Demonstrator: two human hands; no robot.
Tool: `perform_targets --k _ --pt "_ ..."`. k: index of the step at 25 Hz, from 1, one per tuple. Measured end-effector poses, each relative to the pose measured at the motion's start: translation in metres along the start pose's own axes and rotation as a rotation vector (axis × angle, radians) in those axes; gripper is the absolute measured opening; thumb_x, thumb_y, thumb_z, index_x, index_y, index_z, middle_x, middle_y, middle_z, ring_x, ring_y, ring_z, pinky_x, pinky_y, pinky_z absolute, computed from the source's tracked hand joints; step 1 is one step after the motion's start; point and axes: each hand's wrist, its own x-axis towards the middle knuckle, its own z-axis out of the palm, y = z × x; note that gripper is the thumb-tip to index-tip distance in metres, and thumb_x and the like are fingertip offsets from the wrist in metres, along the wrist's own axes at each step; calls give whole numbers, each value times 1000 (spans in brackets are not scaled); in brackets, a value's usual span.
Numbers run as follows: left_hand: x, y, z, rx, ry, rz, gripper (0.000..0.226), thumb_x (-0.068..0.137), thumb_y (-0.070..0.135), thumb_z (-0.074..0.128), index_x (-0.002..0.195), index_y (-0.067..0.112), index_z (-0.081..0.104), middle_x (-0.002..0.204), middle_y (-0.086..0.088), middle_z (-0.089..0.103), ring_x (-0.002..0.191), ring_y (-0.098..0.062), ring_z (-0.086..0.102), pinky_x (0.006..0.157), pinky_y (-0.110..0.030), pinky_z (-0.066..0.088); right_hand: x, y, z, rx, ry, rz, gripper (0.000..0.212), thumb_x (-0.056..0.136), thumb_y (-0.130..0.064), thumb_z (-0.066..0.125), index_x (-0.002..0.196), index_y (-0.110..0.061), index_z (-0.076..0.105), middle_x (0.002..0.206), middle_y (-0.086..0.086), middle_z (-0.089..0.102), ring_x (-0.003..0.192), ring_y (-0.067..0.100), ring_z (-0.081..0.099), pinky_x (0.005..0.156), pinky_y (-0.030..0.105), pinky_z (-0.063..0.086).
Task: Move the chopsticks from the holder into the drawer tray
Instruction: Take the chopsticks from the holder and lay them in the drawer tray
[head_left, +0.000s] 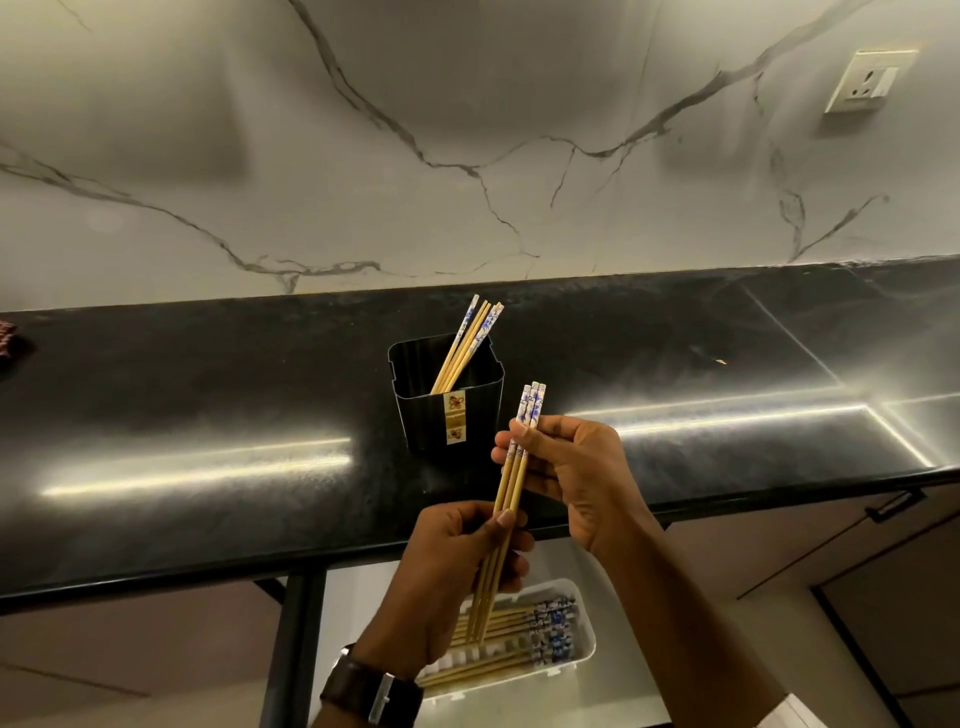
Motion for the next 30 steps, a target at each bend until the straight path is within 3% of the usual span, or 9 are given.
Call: perform_targets --k 3,6,10,18,20,24,26,28,30 --pt "-1 -1 -2 -1 -21 -15 23 102 17 56 103 3 74 82 -11 79 69 -22 75 66 -29 60 3 2 -2 -2 -17 -17 33 93 -11 73 124 -3 66 100 16 81 92 30 81 73 36 66" --pt "0 -4 -5 27 -49 -29 23 103 17 56 103 3 74 81 -10 78 69 -21 75 66 -29 60 11 -2 -5 -8 6 -134 45 92 -9 74 128 -30 57 108 13 80 94 26 81 77 37 66" --pt "3 -7 -7 37 -80 -65 24 103 17 55 104 1 72 80 -9 77 70 -21 74 67 -29 60 20 -2 -8 -190 -24 -207 30 96 -8 69 126 -10 68 104 13 81 91 22 81 74 30 65" --pt "7 -23 -17 106 -123 -145 25 106 15 51 101 4 72 78 -7 75 68 -19 72 68 -30 61 17 14 -22 -212 -136 -8 35 100 0 61 134 -7 59 110 23 77 95 30 80 74 34 66" --pt "9 -32 -20 160 -105 -153 26 106 16 50 99 6 73 73 -4 74 64 -16 71 66 -28 62 12 25 -25 -121 -90 69 36 99 -4 64 134 -9 55 109 22 77 95 33 80 75 38 66" --pt "18 -54 -30 304 -103 -173 24 104 18 54 97 7 73 69 -1 72 58 -12 67 60 -24 59 -1 63 -31 27 44 259 24 99 0 63 122 9 63 92 18 81 83 30 81 70 37 67" --pt "19 -68 -36 443 -51 -155 22 102 23 59 95 8 73 74 -5 73 59 -12 65 62 -26 58 -5 83 -36 163 171 344 19 100 3 61 117 10 64 94 20 79 85 32 79 76 41 66" --pt "18 -87 -46 693 120 -104 26 98 33 64 93 9 73 81 -8 73 67 -16 68 70 -32 60 -9 101 -44 321 351 392 19 99 5 60 118 10 62 101 26 75 88 35 76 83 47 62" --pt "11 -109 -51 754 364 -79 28 96 37 66 97 10 71 90 -10 74 78 -21 70 78 -38 62 -12 119 -54 420 512 435 26 98 6 63 123 11 58 105 28 72 89 35 74 89 48 59"
